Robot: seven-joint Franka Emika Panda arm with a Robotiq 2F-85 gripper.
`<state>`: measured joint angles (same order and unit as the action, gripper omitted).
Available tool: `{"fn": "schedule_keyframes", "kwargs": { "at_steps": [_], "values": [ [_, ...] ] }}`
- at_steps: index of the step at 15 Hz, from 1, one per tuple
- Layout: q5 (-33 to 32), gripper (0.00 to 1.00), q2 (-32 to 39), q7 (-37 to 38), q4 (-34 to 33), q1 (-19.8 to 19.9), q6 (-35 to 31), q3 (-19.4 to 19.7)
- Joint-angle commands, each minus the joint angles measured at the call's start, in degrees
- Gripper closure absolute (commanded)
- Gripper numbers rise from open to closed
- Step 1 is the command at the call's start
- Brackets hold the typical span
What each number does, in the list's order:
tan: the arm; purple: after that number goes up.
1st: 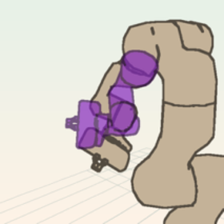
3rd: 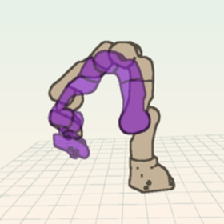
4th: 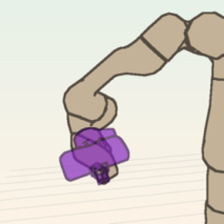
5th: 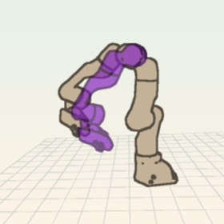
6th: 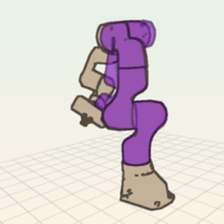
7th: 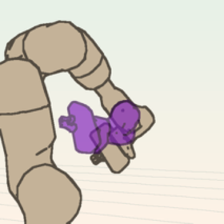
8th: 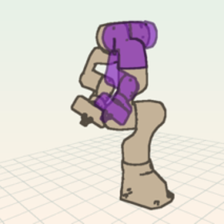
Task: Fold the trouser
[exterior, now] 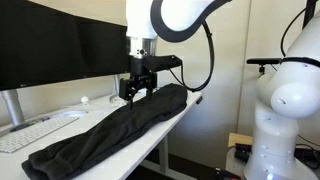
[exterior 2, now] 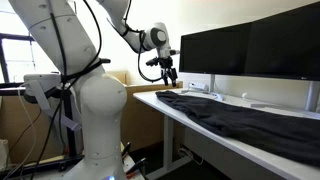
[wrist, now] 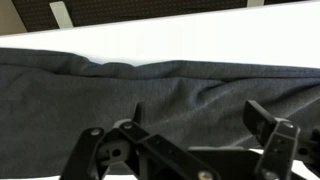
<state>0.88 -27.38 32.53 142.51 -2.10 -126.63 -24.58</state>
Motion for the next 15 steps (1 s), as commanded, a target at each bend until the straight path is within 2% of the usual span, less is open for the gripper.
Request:
{"fn": "schedule_keyframes", "kwargs": {
  "at_steps": [1, 15],
  "values": [
    [-1.09, 0.0, 0.36, 0.8, -0.09, -1.78, 0.14, 1.66],
    [-2.3, 0.0, 1.79, 1.19, -1.51, -1.42, -0.14, 0.91]
  ]
}}
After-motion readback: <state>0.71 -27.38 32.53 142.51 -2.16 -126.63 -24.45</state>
